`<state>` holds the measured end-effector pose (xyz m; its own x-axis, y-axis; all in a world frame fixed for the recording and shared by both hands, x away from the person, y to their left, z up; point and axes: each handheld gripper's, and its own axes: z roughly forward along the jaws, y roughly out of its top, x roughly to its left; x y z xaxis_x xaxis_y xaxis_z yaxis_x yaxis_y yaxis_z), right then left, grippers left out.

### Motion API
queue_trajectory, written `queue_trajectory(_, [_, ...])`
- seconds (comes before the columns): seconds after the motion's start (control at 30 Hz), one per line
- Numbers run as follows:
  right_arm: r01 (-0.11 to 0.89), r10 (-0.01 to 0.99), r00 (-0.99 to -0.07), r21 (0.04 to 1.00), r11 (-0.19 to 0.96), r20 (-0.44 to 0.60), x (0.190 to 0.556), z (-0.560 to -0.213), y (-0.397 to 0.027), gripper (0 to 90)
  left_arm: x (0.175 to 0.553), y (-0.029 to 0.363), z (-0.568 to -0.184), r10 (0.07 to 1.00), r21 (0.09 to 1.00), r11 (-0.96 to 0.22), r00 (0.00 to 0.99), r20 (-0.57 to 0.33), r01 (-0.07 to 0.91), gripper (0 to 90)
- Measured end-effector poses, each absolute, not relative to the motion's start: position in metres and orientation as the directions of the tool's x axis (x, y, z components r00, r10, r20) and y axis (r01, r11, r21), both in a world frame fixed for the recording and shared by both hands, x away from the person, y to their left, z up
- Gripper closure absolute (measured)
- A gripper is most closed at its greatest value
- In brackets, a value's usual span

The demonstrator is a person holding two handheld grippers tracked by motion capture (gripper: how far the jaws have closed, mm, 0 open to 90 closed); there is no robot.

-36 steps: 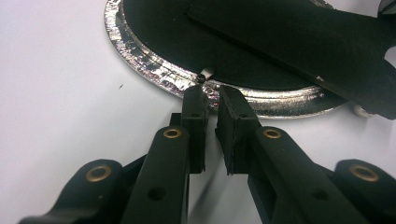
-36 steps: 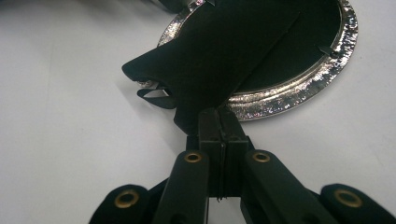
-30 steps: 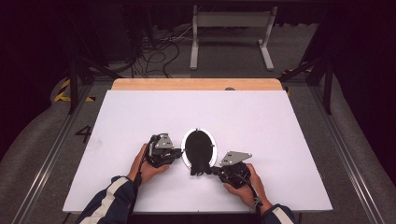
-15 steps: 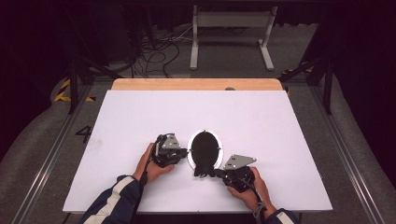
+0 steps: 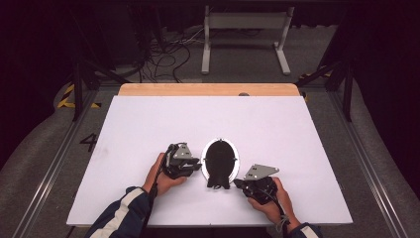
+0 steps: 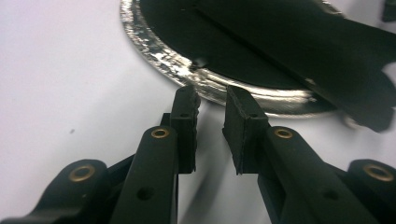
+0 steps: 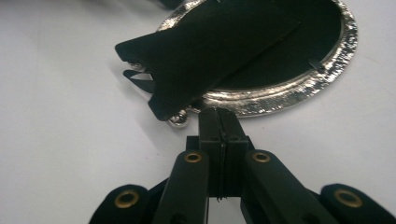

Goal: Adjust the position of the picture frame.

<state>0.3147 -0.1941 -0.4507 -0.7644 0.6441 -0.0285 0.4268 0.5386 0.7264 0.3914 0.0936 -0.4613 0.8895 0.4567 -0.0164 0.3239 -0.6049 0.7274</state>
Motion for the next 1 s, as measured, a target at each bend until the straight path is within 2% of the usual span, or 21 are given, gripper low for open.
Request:
queue_trajectory(0.13, [0.447,0.652,-0.758,0.727,0.521,-0.001,0.318,-0.453,-0.197,90.0,0.377,0.098,-0.458,0.416,0.720,-0.624,0.909,-0.024,0.304,76.3])
queue_trajectory(0.37, [0.433,0.638,-0.770,0.719,0.544,-0.020,0.317,-0.455,-0.190,90.0,0.361,0.089,-0.461,0.364,0.699,-0.663,0.931,-0.013,0.269,76.4])
queue_trajectory(0.73, [0.442,0.642,-0.767,0.716,0.540,-0.010,0.320,-0.457,-0.190,90.0,0.355,0.066,-0.462,0.382,0.704,-0.666,0.923,0.036,0.248,77.3])
queue_trajectory(1.0, [0.447,0.649,-0.761,0.718,0.534,-0.008,0.321,-0.457,-0.192,90.0,0.358,0.065,-0.463,0.380,0.716,-0.651,0.925,0.019,0.253,77.6])
